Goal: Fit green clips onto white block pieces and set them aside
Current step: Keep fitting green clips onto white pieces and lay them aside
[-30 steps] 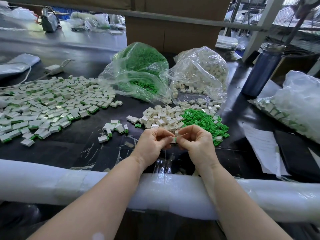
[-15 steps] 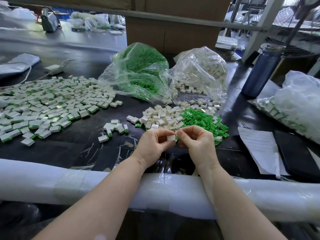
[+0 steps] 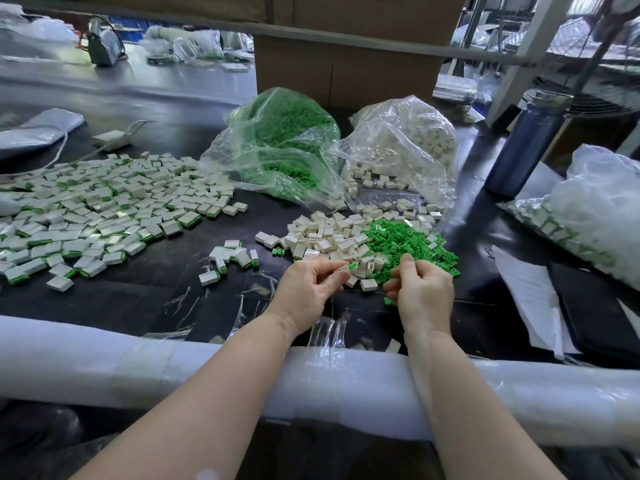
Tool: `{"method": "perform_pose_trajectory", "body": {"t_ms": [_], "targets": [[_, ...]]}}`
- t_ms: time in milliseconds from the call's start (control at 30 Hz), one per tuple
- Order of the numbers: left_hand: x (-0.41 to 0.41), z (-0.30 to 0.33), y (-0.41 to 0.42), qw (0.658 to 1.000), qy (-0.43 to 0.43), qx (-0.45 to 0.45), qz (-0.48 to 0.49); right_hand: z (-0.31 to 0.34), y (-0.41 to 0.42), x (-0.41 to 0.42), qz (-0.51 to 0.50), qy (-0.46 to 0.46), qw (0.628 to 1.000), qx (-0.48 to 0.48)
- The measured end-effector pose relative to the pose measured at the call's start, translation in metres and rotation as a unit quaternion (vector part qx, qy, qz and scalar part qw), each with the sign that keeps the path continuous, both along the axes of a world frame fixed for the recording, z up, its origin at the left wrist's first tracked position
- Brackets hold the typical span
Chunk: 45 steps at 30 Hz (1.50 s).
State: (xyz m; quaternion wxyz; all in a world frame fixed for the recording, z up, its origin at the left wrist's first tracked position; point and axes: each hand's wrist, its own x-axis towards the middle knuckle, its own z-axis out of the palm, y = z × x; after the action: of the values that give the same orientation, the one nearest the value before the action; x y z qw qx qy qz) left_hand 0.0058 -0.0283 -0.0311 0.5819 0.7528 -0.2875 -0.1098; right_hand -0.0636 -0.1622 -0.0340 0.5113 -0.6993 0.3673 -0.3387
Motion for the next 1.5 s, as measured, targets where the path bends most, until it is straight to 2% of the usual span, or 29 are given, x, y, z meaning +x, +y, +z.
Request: {"method": "perform_pose_trajectory", "body": {"t_ms": [167,333,400,667,1200,1400,1500], "targets": [[-0.001,-0.002,0.000,0.998,0.051,-0.036,-0.025,0.004,0.006,0.000,0.110,-0.034,0.993,-0.002],[-0.001,-0.001,-0.001,0.996,0.065,-0.045,-0.037,0.010,0.011,-0.005,0.150,-0.038,0.984,-0.093],[-0.001,-0.001,-0.001,0.996,0.067,-0.051,-0.041,0.013,0.014,-0.006,0.170,-0.048,0.979,-0.101],[-0.002,0.001,0.000,0.997,0.054,-0.034,-0.049,0.017,0.017,-0.009,0.212,-0.065,0.974,-0.049],[-0.006,0.002,0.002,0.996,-0.067,0.061,-0.022,0.012,0.016,-0.006,0.249,-0.022,0.967,-0.050],[-0.007,0.004,0.001,1.000,-0.013,0.018,-0.015,0.009,0.015,-0.005,0.232,-0.072,0.970,0.028],[-0.009,0.007,0.002,1.000,0.008,0.002,-0.017,0.007,0.014,-0.005,0.245,-0.080,0.965,0.037]]}}
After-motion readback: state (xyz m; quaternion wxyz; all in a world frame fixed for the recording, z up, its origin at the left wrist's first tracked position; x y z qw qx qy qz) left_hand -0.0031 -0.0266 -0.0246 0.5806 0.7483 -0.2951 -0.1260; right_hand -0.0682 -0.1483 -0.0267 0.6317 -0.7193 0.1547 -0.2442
